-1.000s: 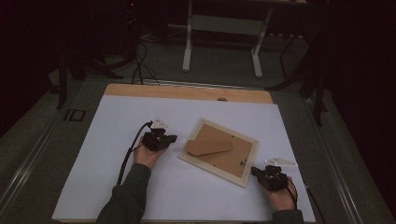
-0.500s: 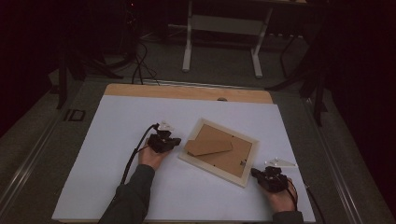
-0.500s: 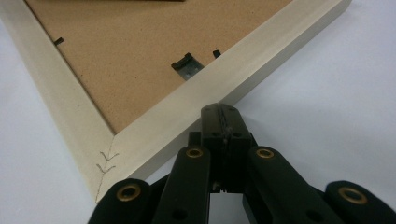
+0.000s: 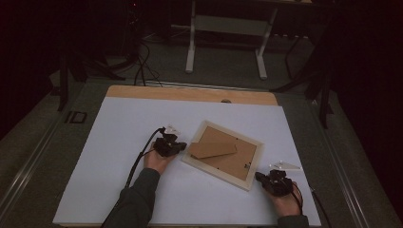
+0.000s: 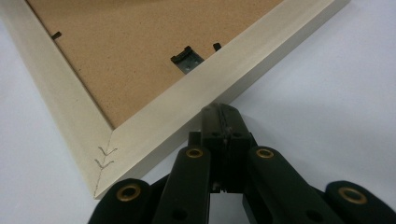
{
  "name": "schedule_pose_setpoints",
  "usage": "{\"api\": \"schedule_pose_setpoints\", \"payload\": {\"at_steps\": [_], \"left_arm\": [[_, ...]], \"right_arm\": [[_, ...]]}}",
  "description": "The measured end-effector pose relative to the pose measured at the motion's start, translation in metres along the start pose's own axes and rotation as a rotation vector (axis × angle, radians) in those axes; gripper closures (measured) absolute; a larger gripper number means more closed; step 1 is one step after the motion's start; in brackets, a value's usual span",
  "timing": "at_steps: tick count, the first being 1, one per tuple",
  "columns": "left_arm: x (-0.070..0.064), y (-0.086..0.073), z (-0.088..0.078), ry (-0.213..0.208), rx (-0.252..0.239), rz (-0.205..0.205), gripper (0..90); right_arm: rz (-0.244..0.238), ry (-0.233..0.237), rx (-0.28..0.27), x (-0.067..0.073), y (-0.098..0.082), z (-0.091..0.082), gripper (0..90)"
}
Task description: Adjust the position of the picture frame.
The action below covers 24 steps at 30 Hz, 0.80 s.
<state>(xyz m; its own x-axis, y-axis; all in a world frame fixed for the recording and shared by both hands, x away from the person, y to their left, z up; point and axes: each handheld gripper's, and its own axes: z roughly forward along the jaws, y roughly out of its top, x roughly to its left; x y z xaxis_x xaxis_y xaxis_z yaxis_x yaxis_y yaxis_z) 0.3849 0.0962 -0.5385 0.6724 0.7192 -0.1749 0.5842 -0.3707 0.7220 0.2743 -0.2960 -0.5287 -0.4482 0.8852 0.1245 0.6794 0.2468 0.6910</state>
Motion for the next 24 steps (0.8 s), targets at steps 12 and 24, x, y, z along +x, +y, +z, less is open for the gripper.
{"api": "schedule_pose_setpoints", "payload": {"at_steps": [12, 24], "left_arm": [[-0.0023, 0.0017, 0.0028, -0.019, 0.002, 0.001, 90.0], [0.0006, 0.0019, 0.0025, -0.040, 0.008, -0.018, 90.0]], "right_arm": [[-0.004, 0.011, -0.005, 0.0006, 0.0018, 0.0029, 89.7], [-0.004, -0.001, -0.005, 0.0017, 0.0027, 0.0040, 89.8]]}}
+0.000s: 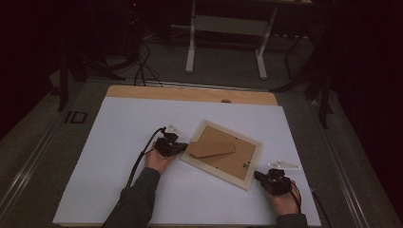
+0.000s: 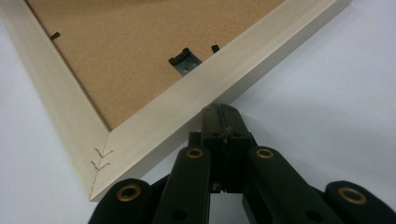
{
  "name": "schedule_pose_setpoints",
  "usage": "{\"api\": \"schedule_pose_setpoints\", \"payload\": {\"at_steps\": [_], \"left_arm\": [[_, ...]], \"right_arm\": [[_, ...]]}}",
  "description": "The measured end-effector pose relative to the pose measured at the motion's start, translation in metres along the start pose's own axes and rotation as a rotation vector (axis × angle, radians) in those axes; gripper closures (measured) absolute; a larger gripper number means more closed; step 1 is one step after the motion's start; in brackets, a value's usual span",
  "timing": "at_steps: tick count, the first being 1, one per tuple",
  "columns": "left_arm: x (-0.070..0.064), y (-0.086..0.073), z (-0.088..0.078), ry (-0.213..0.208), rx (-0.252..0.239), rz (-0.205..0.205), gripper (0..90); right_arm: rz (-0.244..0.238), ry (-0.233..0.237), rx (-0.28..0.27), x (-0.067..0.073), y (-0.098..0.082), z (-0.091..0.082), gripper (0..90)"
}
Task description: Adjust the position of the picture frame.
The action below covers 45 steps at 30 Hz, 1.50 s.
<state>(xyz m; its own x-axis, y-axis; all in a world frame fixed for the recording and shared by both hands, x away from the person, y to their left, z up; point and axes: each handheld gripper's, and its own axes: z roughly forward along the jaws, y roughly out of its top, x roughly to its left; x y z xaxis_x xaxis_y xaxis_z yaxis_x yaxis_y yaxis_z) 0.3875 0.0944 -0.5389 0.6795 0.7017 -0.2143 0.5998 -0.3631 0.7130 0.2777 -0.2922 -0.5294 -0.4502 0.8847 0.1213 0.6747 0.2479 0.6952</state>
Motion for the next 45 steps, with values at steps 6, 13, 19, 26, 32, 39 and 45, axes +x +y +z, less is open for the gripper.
{"api": "schedule_pose_setpoints", "payload": {"at_steps": [6, 13, 19, 26, 32, 39, 45], "left_arm": [[0.002, 0.000, 0.000, 0.003, -0.007, -0.013, 90.0], [0.004, 0.000, -0.002, 0.015, -0.003, -0.011, 90.0], [0.004, 0.000, -0.004, 0.033, 0.006, -0.006, 90.0], [0.005, -0.001, -0.006, 0.042, 0.004, -0.014, 90.0], [0.007, -0.002, -0.007, 0.044, 0.000, -0.021, 90.0], [0.008, -0.004, -0.008, 0.049, -0.004, -0.029, 90.0], [0.010, -0.004, -0.010, 0.054, -0.002, -0.038, 90.0]], "right_arm": [[0.005, 0.001, -0.002, 0.000, 0.001, 0.001, 89.8], [0.016, 0.013, 0.002, -0.002, 0.006, 0.006, 89.8], [0.017, 0.015, 0.010, -0.003, 0.010, 0.009, 89.8], [0.004, 0.013, 0.020, -0.003, 0.016, 0.013, 89.8], [0.000, 0.015, 0.022, -0.003, 0.018, 0.015, 89.8], [-0.005, 0.017, 0.028, -0.003, 0.021, 0.018, 89.8], [-0.013, 0.016, 0.034, -0.003, 0.025, 0.021, 89.9]]}}
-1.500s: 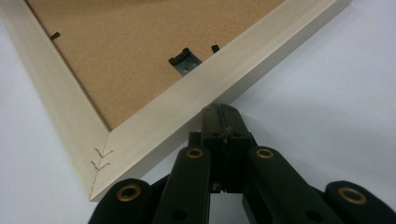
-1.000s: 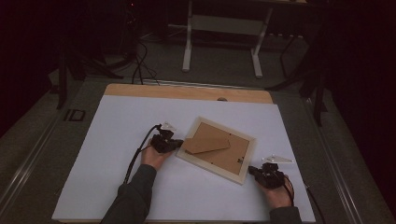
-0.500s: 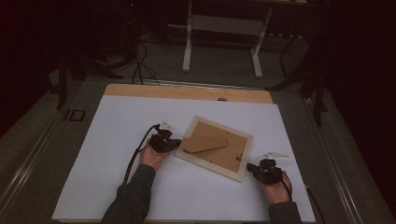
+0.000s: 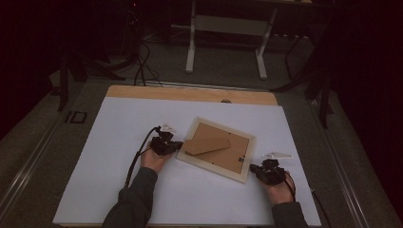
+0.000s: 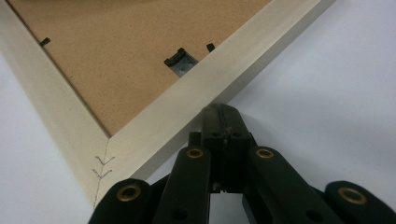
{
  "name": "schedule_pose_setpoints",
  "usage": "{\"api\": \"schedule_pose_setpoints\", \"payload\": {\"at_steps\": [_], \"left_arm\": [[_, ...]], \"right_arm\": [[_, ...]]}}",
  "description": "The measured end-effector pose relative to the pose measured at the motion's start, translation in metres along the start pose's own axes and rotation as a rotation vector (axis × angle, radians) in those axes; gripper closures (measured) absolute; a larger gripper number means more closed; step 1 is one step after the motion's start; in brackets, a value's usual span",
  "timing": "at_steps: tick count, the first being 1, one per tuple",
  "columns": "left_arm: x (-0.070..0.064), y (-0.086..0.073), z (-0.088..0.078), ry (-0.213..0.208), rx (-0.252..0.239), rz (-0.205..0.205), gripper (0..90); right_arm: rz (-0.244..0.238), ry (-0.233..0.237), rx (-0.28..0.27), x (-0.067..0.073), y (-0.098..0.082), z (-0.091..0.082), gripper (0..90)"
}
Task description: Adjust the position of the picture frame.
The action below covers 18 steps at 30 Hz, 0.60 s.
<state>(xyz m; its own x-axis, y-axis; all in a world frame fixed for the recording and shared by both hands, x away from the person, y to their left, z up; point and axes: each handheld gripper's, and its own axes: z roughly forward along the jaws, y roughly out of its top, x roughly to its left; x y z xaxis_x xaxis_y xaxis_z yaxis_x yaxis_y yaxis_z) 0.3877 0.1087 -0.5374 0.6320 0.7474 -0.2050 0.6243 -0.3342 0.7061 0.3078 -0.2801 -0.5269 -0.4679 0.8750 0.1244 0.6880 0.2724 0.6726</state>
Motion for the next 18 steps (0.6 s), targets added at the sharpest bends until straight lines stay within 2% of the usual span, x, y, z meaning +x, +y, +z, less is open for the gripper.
{"api": "schedule_pose_setpoints", "payload": {"at_steps": [18], "left_arm": [[0.005, -0.003, -0.004, 0.022, -0.005, -0.020, 90.0]], "right_arm": [[-0.021, -0.011, 0.020, 0.001, 0.012, 0.009, 89.9]]}}
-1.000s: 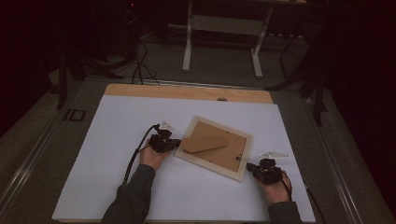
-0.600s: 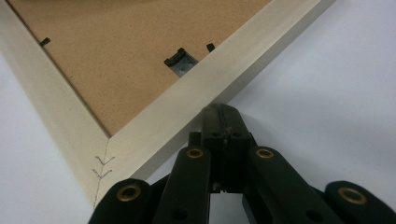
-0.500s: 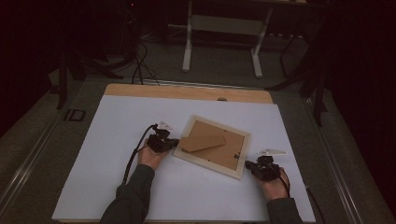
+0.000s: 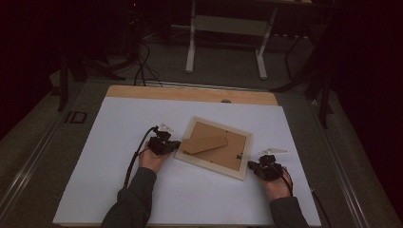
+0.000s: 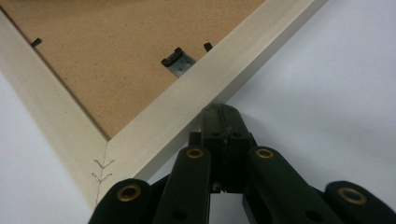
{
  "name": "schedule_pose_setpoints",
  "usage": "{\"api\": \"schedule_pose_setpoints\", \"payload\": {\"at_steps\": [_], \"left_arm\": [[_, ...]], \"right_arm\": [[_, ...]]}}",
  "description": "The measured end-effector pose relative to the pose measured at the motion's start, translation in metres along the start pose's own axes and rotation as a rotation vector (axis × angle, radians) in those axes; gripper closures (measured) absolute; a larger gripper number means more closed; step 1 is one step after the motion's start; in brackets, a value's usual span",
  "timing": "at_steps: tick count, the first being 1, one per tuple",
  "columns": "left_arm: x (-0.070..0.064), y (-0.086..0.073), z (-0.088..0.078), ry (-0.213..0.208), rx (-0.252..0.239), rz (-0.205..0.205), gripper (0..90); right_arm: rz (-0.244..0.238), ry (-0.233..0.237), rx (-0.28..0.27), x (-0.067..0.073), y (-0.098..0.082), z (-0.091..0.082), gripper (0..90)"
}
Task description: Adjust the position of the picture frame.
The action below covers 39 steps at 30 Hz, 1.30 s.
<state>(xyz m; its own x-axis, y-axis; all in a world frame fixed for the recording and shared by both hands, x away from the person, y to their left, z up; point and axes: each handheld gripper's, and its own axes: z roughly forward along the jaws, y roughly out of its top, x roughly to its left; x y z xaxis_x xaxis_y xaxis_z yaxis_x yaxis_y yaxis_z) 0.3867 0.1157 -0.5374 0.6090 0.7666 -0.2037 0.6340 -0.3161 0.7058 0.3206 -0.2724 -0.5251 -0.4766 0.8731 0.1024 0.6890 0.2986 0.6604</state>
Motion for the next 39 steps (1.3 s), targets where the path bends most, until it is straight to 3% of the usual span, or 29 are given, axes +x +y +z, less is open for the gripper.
{"api": "schedule_pose_setpoints", "payload": {"at_steps": [39], "left_arm": [[0.011, -0.009, -0.013, 0.040, -0.004, -0.038, 90.0]], "right_arm": [[-0.036, -0.003, 0.027, 0.007, 0.025, 0.020, 89.9]]}}
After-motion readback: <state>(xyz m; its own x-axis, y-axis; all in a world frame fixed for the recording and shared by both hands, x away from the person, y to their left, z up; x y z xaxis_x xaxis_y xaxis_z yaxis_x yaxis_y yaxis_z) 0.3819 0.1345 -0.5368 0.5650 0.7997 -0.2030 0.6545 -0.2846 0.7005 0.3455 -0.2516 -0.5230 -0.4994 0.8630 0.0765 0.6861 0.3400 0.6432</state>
